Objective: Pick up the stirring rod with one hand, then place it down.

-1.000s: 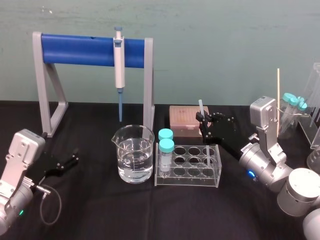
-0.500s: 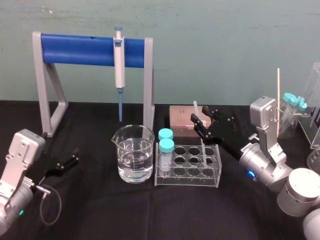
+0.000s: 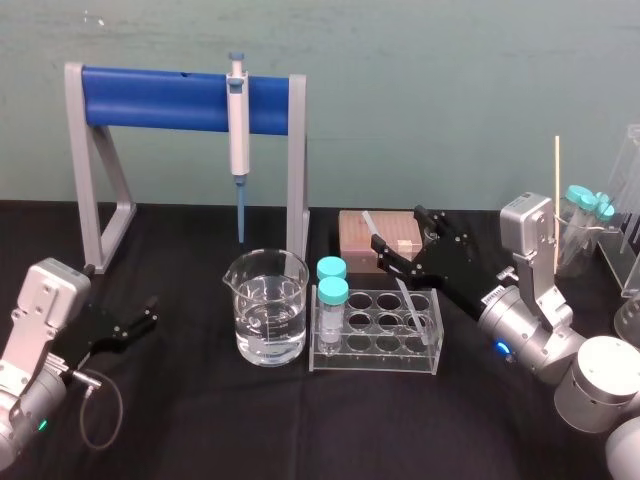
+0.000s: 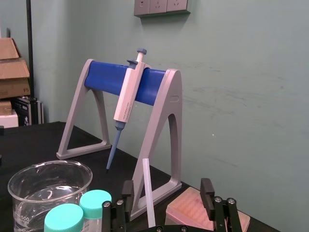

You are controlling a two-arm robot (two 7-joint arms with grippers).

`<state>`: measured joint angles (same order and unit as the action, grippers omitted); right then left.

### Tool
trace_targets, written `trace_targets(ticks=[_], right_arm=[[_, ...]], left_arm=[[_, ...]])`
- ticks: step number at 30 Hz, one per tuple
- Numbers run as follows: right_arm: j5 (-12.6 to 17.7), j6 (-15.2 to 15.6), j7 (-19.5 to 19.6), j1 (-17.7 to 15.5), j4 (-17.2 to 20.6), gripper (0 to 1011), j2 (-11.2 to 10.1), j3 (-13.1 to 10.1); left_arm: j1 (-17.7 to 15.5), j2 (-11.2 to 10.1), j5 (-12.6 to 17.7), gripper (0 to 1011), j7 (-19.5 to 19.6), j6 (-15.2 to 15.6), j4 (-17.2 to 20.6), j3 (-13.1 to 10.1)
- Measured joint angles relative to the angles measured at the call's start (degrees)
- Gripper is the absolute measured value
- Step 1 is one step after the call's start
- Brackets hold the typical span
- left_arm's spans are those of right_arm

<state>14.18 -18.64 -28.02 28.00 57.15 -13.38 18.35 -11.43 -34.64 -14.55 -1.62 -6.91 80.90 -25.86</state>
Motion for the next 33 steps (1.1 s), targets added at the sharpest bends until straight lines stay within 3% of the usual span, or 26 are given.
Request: trace_targets(ticks=[6, 20, 28, 33], right_arm=[[0.0, 0.0, 0.0, 0.0, 0.0, 1003, 0.0, 0.0], [0.0, 0.0, 0.0, 0.0, 0.0, 1003, 0.0, 0.0], [-2.7, -0.1, 3.8, -1.4, 3.5, 1003, -0.3, -0.6], [-2.9, 0.2, 5.0, -2.9, 6.8, 1003, -0.5, -1.7]], left_arm=[[0.0, 0.0, 0.0, 1001, 0.0, 0.0, 0.0, 0.0], [0.0, 0.0, 0.0, 1000, 0.0, 0.0, 0.0, 0.0], [0.0, 0.0, 0.0, 1000, 0.0, 0.0, 0.0, 0.0], [0.0, 0.0, 0.0, 1000, 0.0, 0.0, 0.0, 0.0]])
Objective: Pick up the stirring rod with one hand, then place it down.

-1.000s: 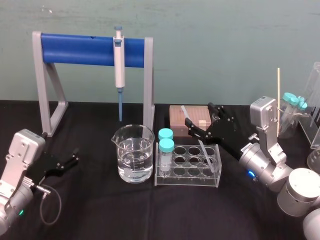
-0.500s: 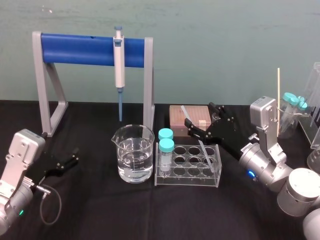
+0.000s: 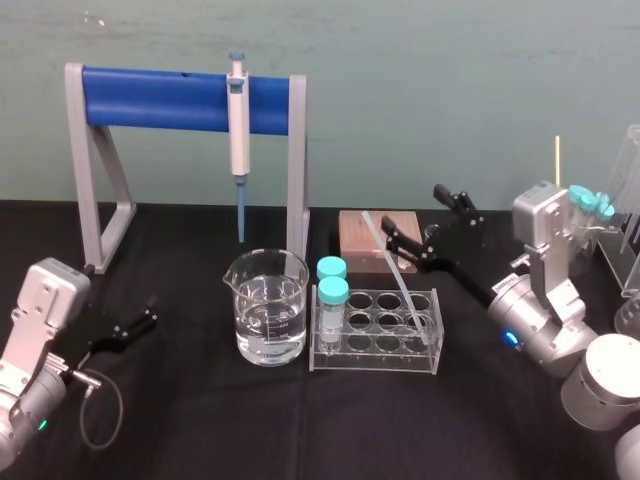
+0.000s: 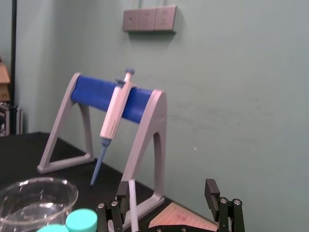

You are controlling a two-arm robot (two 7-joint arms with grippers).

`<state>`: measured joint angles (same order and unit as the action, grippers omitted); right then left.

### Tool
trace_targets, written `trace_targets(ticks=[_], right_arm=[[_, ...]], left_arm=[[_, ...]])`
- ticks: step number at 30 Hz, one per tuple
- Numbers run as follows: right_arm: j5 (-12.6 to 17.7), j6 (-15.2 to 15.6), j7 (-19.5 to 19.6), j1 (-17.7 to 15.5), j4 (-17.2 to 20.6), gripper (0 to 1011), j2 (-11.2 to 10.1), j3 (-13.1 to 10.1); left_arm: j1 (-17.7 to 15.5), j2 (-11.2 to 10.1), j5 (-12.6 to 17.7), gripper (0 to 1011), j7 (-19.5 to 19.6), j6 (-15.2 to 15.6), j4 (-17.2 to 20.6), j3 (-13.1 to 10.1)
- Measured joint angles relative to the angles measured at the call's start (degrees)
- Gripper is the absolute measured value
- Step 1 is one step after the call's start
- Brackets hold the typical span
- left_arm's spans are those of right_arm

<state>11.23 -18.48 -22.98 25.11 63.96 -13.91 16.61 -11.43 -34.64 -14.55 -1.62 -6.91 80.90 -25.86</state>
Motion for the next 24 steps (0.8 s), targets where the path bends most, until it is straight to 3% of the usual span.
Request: trace_targets(ticks=[9, 13, 24], right_arm=[[0.6, 4.2, 4.0, -5.6, 8.8, 1003, -0.8, -3.5], [0.6, 6.8, 5.5, -7.5, 10.8, 1003, -0.9, -4.5], [-1.3, 12.0, 7.1, -8.5, 9.5, 1003, -0.9, -4.9]], left_arm=[[0.0, 0.0, 0.0, 1000, 0.0, 0.0, 0.0, 0.0], [0.0, 0.0, 0.0, 1000, 0.0, 0.0, 0.0, 0.0], [0.0, 0.0, 0.0, 1000, 0.0, 0.0, 0.0, 0.0]])
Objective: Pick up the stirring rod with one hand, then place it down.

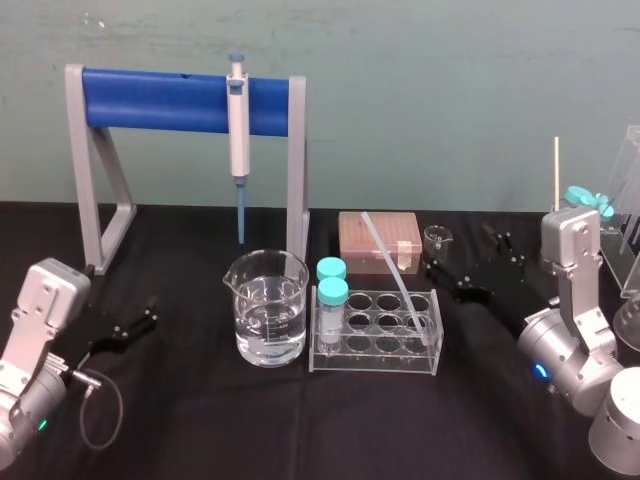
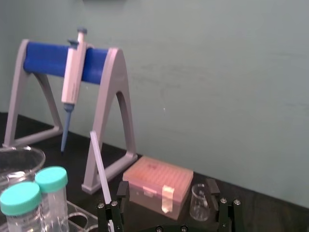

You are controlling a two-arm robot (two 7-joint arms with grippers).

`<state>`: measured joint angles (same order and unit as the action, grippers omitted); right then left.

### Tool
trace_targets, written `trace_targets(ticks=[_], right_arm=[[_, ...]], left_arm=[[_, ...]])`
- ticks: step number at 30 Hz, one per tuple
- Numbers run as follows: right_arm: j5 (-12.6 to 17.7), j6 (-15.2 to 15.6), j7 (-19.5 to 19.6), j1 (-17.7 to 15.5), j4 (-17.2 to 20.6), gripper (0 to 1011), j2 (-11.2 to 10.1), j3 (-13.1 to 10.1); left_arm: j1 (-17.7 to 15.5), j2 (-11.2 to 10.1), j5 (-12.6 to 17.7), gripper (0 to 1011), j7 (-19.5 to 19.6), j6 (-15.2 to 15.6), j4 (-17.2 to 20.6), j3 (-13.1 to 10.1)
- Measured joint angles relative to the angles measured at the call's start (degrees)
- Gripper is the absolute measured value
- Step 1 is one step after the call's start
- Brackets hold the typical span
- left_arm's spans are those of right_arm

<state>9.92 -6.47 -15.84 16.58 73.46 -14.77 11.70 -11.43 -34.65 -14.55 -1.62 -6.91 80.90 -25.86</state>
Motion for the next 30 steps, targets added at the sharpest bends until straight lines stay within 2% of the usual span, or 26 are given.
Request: trace_targets(ticks=[6, 30], right_arm=[[-0.7, 1.2, 0.1, 0.4, -1.1, 1003, 0.2, 0.0], [-0.9, 1.3, 0.2, 0.7, -1.8, 1003, 0.7, -0.3]], left_arm=[[0.0, 0.0, 0.0, 1000, 0.0, 0.0, 0.0, 0.0], [0.0, 0.0, 0.0, 1001, 0.0, 0.0, 0.0, 0.0]])
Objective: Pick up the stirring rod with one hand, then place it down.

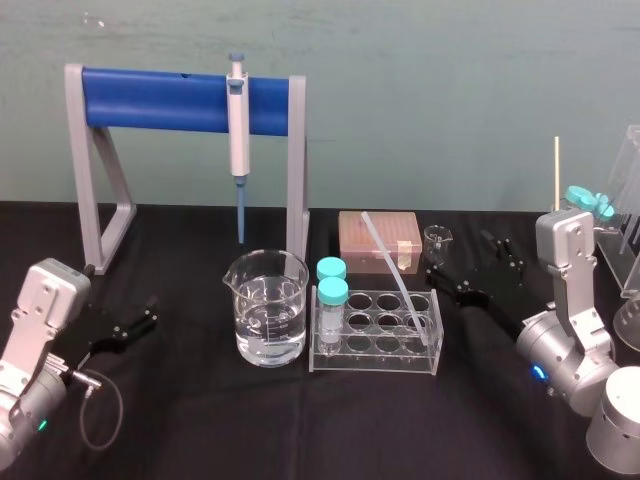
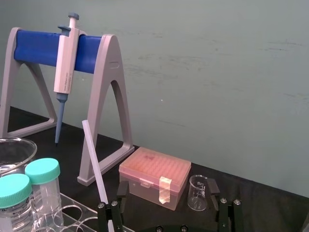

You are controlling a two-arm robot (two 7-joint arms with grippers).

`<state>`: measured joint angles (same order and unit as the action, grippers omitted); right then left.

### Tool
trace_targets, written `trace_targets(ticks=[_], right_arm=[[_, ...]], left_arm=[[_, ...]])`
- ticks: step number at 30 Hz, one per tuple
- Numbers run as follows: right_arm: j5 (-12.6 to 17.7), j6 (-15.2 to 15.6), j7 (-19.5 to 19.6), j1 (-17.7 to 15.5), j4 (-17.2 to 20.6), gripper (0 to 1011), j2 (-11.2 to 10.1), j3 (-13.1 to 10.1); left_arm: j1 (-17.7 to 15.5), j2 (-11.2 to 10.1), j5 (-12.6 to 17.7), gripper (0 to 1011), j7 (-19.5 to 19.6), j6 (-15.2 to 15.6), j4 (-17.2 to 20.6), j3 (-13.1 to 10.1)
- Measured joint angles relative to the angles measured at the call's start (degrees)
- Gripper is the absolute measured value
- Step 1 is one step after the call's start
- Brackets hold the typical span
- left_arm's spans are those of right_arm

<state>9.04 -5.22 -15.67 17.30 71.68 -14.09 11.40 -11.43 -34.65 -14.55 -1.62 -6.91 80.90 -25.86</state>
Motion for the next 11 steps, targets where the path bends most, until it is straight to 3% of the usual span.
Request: trace_targets(ticks=[11], right_arm=[[0.0, 0.0, 0.0, 0.0, 0.0, 1003, 0.0, 0.0]], left_arm=[[0.0, 0.0, 0.0, 1000, 0.0, 0.0, 0.0, 0.0]])
